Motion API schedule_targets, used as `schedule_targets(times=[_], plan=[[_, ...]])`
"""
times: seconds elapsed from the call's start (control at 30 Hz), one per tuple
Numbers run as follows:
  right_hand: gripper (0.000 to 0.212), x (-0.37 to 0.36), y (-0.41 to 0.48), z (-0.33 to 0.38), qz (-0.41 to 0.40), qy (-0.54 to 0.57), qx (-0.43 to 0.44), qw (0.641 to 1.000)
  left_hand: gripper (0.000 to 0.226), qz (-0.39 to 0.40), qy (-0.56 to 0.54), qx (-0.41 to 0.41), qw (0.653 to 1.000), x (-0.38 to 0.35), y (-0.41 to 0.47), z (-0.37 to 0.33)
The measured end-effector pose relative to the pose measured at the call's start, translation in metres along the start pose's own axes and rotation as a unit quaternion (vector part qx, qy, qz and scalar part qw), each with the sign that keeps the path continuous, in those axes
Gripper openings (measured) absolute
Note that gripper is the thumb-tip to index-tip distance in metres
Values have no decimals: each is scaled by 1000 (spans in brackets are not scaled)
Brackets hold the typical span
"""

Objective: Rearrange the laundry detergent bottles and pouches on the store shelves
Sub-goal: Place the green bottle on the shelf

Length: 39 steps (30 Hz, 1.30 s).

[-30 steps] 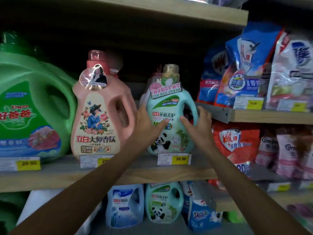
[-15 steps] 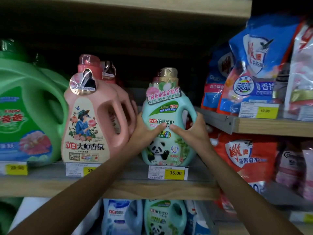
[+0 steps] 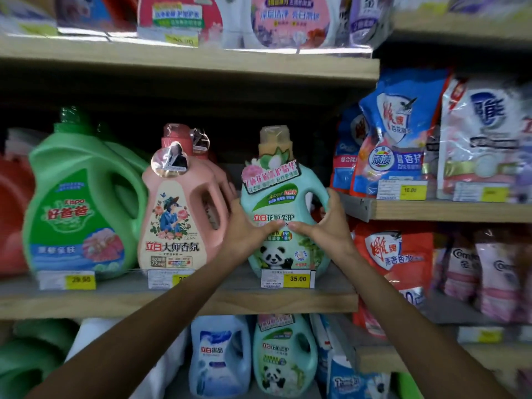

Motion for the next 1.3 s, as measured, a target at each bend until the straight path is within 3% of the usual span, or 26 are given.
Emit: schedule_targets(times=[0.1, 0.17, 0.2, 0.37, 0.57, 0.8, 1.0, 1.17, 1.3], plan=[[95, 2, -9, 34, 5, -79, 68, 995, 116, -5, -30, -18, 999, 11, -14, -9], [98, 2, -12, 58, 6, -127, 103, 987, 87, -28, -38, -8, 999, 22, -20, -11], [98, 1, -14, 72, 6, -149, 117, 982, 84, -36, -35, -3, 999, 29, -24, -15], [94, -4, -33, 122, 9, -189, 117, 975, 100, -66, -85, -6, 994, 60, -50, -30], [93, -16, -83, 134, 24, -154, 87, 984, 91, -54, -99, 2, 994, 82, -102, -37], [94, -29, -147, 94, 38, -155, 20, 987, 74, 8, -119, 59, 991, 71, -166, -3], [88, -42, -190, 48, 104, -141, -47, 983, 59, 20, -115, 85, 990, 52, -213, 30], [83, -51, -222, 3, 125, -98, -84, 984, 57, 55, -96, 97, 989, 36, -234, 61], [86, -57, -240, -34, 141, -71, -104, 982, 70, 46, -61, 142, 987, 21, -252, 94]])
Point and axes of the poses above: each hand's wrist, its own y-axis towards the middle knuckle, its own x-axis out of the back of the hand, z = x × y, the point moved 5 cm from there along y, towards the middle knuckle, and after that the axes turned 5 degrees about z, right-handed, at the moved point
